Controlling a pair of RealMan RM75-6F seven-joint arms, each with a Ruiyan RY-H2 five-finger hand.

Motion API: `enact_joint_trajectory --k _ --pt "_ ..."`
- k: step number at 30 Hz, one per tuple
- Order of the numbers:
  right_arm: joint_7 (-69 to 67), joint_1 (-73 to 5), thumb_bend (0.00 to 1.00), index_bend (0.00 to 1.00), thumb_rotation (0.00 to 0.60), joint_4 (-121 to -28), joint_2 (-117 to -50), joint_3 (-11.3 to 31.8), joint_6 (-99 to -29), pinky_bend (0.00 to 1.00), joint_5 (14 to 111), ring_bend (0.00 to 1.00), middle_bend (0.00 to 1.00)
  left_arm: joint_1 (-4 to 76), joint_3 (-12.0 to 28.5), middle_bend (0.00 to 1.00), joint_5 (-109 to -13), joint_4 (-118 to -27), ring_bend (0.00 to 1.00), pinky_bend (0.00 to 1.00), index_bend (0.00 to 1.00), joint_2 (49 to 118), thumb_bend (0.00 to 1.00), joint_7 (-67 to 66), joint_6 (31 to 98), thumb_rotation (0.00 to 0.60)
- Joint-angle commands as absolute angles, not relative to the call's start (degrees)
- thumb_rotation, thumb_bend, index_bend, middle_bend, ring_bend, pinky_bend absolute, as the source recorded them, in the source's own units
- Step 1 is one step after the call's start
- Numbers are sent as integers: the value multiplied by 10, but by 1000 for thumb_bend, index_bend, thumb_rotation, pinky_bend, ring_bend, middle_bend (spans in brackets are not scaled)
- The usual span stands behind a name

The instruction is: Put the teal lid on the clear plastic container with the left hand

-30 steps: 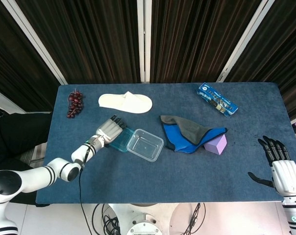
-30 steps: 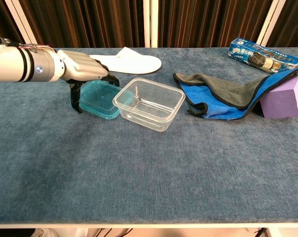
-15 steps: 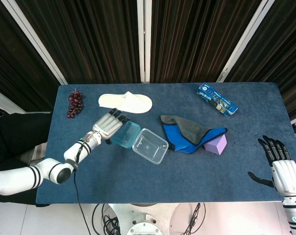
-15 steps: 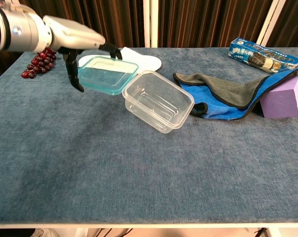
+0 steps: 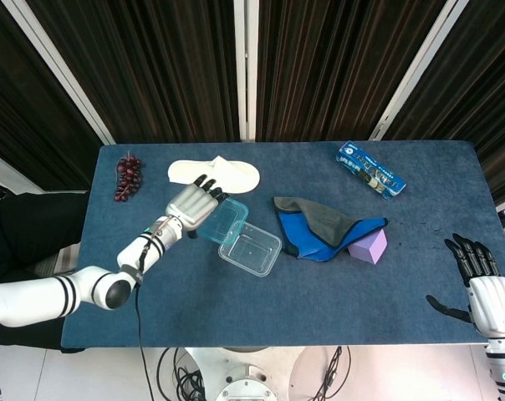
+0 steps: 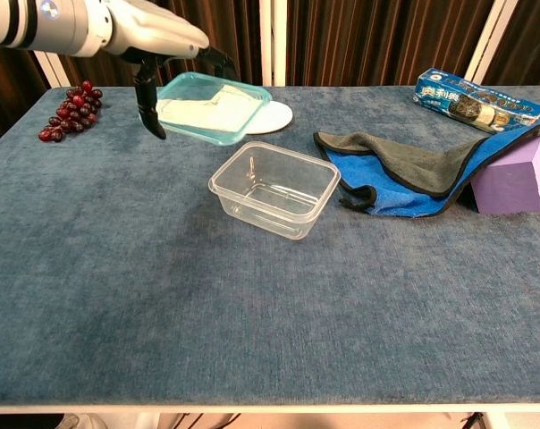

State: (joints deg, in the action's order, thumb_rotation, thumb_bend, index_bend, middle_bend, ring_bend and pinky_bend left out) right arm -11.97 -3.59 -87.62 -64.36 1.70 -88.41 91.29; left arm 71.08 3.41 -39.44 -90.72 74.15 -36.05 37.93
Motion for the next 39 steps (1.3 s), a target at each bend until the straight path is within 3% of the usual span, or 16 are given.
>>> enact_joint_trajectory --k 1,9,25,39 --pt "-123 -38 61 0 600 -873 -646 17 -881 0 914 0 19 746 15 125 -337 -962 0 0 285 741 155 -395 391 600" --pt "-127 -38 60 0 600 -868 -649 17 -881 0 914 0 19 804 16 129 -258 -994 0 4 283 778 155 -424 424 600" --pt "-130 -40 61 0 600 -865 -649 16 -875 0 912 0 19 873 -10 130 -137 -941 0 7 273 858 155 -475 462 600" --pt "-131 -38 61 0 600 -864 -650 15 -876 0 912 0 19 885 -14 130 -118 -937 0 7 271 868 155 -483 469 600"
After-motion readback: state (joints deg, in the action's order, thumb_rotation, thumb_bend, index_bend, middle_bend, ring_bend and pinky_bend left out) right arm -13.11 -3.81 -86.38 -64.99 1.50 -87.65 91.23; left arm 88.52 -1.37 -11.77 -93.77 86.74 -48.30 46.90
